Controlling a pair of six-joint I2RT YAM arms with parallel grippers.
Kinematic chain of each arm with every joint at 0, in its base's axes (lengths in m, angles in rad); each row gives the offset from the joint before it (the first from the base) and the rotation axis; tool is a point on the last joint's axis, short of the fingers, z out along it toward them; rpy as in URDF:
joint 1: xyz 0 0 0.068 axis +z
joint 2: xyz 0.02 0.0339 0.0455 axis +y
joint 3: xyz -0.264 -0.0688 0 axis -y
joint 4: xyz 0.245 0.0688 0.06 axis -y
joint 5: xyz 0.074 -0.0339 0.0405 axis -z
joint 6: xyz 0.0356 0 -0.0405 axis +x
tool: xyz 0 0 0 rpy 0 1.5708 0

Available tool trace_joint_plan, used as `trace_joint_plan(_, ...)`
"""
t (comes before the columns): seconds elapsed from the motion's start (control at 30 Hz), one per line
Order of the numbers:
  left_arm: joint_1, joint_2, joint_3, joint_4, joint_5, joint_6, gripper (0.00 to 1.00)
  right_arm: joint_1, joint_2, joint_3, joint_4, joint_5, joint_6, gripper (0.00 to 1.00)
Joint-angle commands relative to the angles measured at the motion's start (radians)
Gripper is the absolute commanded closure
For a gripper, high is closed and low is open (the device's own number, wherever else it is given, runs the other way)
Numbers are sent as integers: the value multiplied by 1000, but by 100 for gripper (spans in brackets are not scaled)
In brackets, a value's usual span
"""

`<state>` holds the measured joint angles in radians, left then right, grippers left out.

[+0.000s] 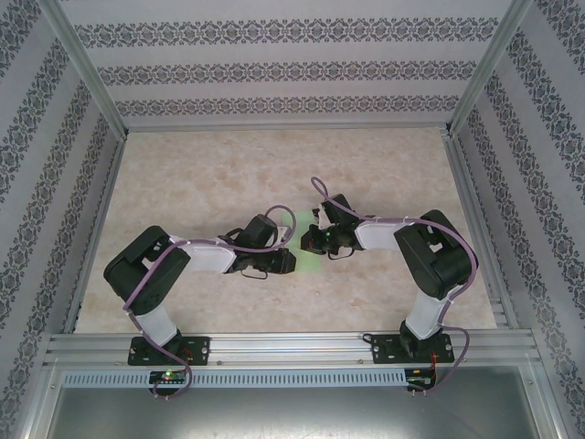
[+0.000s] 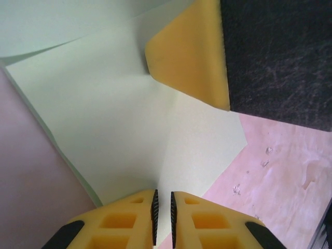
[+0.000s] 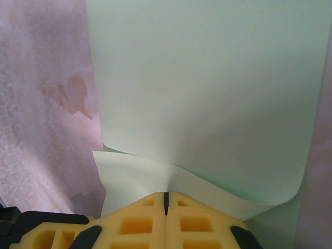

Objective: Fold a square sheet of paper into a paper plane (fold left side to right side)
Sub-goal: Fold the triangle a second time at the center of the table.

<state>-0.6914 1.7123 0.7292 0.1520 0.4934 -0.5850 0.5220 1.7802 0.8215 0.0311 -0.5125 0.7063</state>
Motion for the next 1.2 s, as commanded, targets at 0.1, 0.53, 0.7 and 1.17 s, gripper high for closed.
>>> trace_joint_plan(0.1,-2,-43,-58,-45,0,-13,82,12,12,5,-86,53,-24,100)
trace_joint_plan(0.53,-1,-194,-101,-81,-1,-16,83,12,18,11,-91,51,-28,100)
trace_joint_plan(0.7,20,-206,-37,-105,8,-8,82,13,18,12,-91,51,-27,100)
trace_joint_plan(1.17,20,-17,50,-114,-15,38,83,16,12,10,-87,44,-27,100)
